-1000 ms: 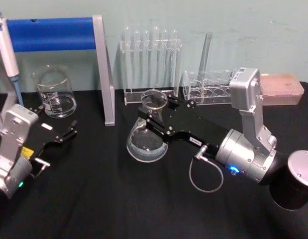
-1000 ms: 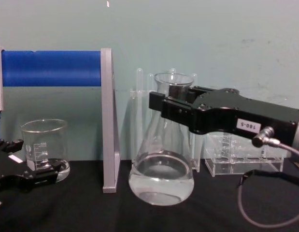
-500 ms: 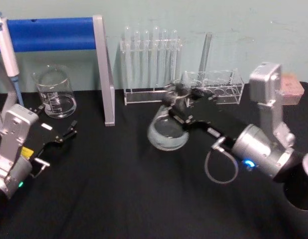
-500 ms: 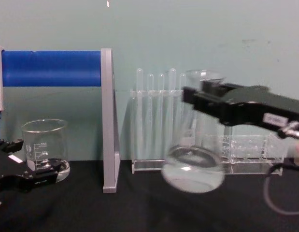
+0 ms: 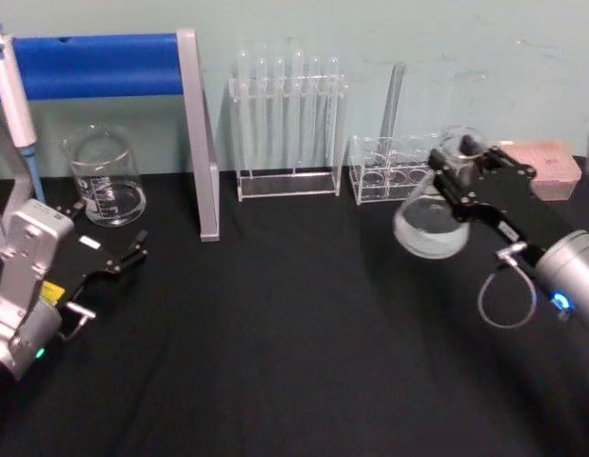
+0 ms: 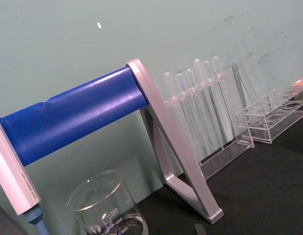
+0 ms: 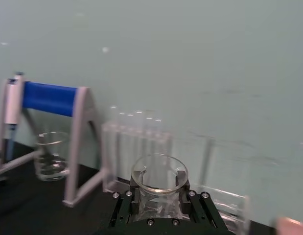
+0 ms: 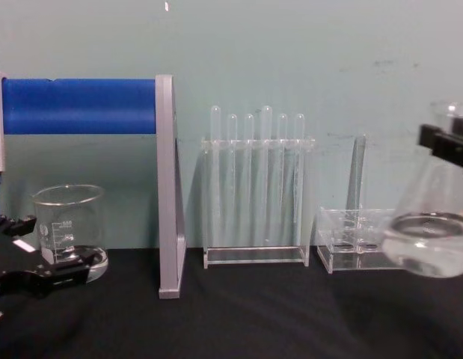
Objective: Grasp the erlenmeyer flask with one hand, shake it three times, then place it back.
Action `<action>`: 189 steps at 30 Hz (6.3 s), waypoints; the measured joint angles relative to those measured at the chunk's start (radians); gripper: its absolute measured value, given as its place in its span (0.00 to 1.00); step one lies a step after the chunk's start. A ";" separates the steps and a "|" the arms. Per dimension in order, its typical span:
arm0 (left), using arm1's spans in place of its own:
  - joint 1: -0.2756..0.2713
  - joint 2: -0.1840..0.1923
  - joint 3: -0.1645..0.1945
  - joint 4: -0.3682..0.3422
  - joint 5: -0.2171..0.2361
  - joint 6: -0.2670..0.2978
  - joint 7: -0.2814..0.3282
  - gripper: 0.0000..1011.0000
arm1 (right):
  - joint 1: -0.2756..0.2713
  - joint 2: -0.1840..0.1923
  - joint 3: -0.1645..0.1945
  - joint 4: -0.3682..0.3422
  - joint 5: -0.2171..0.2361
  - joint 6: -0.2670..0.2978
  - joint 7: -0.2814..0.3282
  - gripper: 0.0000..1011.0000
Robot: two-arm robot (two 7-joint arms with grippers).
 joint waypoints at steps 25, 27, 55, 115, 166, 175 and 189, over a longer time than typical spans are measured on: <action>0.000 0.000 0.000 0.000 0.000 0.000 0.000 0.99 | 0.044 -0.045 -0.045 0.034 -0.021 0.028 0.117 0.44; 0.000 0.000 0.000 0.000 0.000 0.000 0.000 0.99 | 0.055 -0.045 -0.067 0.039 -0.018 0.029 0.141 0.44; 0.000 0.000 0.000 0.000 0.000 0.000 0.000 0.99 | 0.103 -0.001 -0.183 0.046 0.052 0.001 0.204 0.44; 0.000 0.000 0.000 0.000 0.000 0.000 0.000 0.99 | 0.143 -0.020 -0.183 0.094 0.037 0.053 0.231 0.44; 0.000 0.000 0.000 0.000 0.000 0.000 0.000 0.99 | 0.210 0.021 -0.271 0.261 0.101 -0.012 0.325 0.44; 0.000 0.000 0.000 0.000 0.000 0.000 0.000 0.99 | 0.224 0.022 -0.285 0.292 0.102 -0.014 0.341 0.44; 0.000 0.000 0.000 0.000 0.000 0.000 0.000 0.99 | 0.242 0.016 -0.300 0.334 0.095 -0.037 0.363 0.44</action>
